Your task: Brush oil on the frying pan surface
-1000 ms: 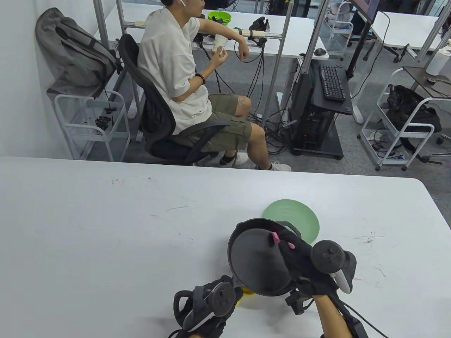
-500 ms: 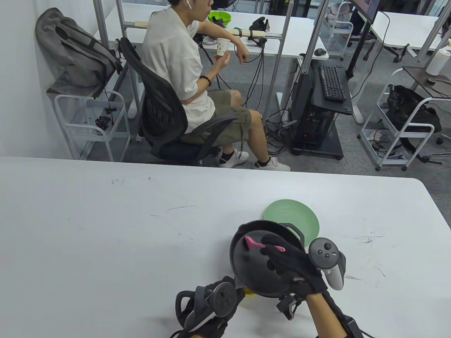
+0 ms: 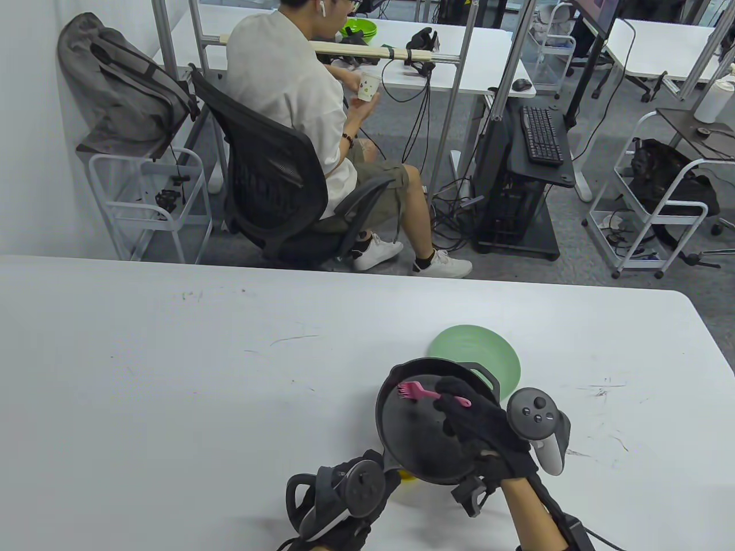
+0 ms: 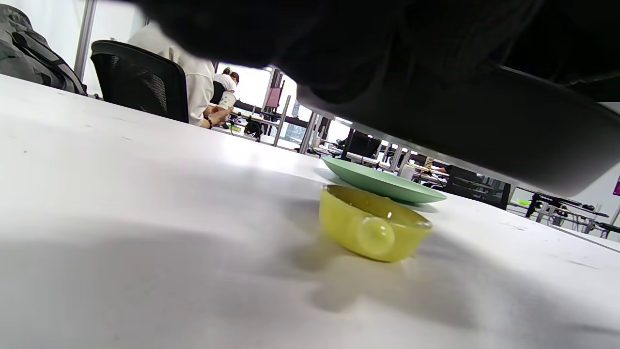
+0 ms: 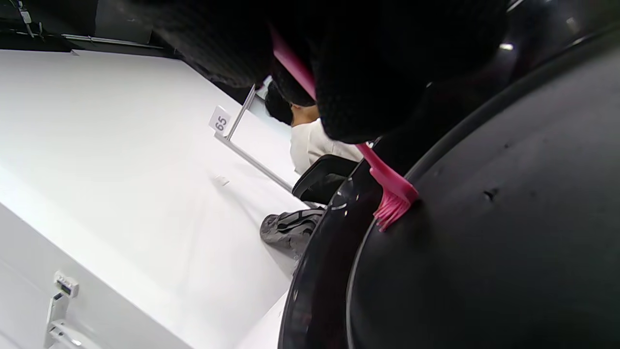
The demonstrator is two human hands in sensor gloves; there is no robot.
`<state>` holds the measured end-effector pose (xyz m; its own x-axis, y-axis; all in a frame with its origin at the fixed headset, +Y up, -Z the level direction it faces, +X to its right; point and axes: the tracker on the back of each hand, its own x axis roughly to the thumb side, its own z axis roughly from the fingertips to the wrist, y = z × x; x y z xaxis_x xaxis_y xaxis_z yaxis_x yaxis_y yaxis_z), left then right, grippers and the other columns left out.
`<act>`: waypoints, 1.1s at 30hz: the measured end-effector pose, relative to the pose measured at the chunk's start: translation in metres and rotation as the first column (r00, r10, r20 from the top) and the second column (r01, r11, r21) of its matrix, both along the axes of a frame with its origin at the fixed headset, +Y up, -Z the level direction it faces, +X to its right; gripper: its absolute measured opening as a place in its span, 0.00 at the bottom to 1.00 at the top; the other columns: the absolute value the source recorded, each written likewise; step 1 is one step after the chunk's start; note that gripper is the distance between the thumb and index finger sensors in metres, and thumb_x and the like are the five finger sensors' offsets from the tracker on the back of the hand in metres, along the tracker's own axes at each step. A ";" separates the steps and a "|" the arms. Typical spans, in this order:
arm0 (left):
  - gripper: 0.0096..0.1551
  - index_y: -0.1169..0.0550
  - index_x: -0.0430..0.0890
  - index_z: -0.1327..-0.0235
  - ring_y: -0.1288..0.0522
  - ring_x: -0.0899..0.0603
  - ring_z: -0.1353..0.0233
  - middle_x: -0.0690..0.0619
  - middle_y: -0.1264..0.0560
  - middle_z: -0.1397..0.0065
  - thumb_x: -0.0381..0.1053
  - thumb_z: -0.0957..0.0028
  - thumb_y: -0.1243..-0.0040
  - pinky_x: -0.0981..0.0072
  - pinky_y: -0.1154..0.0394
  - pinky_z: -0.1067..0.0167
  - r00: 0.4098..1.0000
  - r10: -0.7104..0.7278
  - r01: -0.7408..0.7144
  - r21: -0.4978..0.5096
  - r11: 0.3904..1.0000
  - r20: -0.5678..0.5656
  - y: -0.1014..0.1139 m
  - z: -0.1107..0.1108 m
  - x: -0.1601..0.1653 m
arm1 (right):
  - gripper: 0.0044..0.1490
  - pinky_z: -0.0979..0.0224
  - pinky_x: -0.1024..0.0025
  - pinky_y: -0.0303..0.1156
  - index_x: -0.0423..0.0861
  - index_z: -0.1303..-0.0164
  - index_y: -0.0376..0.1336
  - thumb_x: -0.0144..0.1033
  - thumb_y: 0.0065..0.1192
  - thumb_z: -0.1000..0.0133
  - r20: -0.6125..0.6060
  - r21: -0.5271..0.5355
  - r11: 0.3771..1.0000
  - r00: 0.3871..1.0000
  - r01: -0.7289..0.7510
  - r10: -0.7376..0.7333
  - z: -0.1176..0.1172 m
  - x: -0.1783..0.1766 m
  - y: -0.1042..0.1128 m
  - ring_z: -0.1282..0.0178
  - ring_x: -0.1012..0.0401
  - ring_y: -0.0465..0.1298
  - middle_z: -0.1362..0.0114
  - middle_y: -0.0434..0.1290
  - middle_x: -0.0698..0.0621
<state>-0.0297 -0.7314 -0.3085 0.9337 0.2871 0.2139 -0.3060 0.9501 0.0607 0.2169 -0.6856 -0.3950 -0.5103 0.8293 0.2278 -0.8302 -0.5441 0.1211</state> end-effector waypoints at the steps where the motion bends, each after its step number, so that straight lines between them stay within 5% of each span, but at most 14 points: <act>1: 0.35 0.18 0.38 0.45 0.17 0.50 0.75 0.55 0.15 0.66 0.67 0.43 0.38 0.60 0.21 0.74 1.000 -0.007 0.007 0.004 1.000 0.002 0.000 0.000 0.001 | 0.31 0.56 0.65 0.79 0.38 0.23 0.61 0.42 0.58 0.31 0.019 0.004 1.000 1.000 -0.010 0.010 0.000 0.002 0.001 0.53 0.52 0.81 0.30 0.74 0.30; 19: 0.35 0.18 0.38 0.45 0.17 0.50 0.75 0.54 0.15 0.66 0.67 0.43 0.37 0.59 0.21 0.74 0.999 -0.003 0.003 0.000 1.000 -0.042 0.000 -0.004 -0.012 | 0.30 0.56 0.65 0.79 0.37 0.24 0.62 0.41 0.59 0.31 0.171 0.040 0.968 0.956 -0.249 0.239 0.000 0.026 0.011 0.53 0.52 0.81 0.32 0.75 0.30; 26: 0.34 0.18 0.38 0.45 0.17 0.50 0.75 0.54 0.15 0.66 0.67 0.43 0.38 0.59 0.21 0.74 0.995 0.020 -0.020 0.001 1.000 -0.096 0.002 -0.008 -0.026 | 0.29 0.58 0.69 0.79 0.42 0.27 0.65 0.45 0.59 0.32 0.149 0.242 0.959 0.983 -0.145 0.111 0.006 0.039 0.016 0.55 0.55 0.82 0.34 0.78 0.34; 33: 0.34 0.18 0.37 0.45 0.17 0.50 0.75 0.54 0.15 0.66 0.67 0.43 0.38 0.59 0.21 0.74 0.978 0.088 -0.089 0.004 0.996 -0.187 0.006 -0.013 -0.055 | 0.28 0.58 0.71 0.79 0.43 0.27 0.65 0.46 0.60 0.32 0.113 0.286 0.958 0.993 -0.016 -0.017 0.008 0.054 0.022 0.56 0.56 0.81 0.35 0.78 0.36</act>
<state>-0.0843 -0.7258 -0.3218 0.9280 0.3708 0.0365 -0.3724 0.9202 0.1206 0.2707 -0.6633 -0.3867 -0.5460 0.7382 0.3962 -0.8298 -0.5417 -0.1341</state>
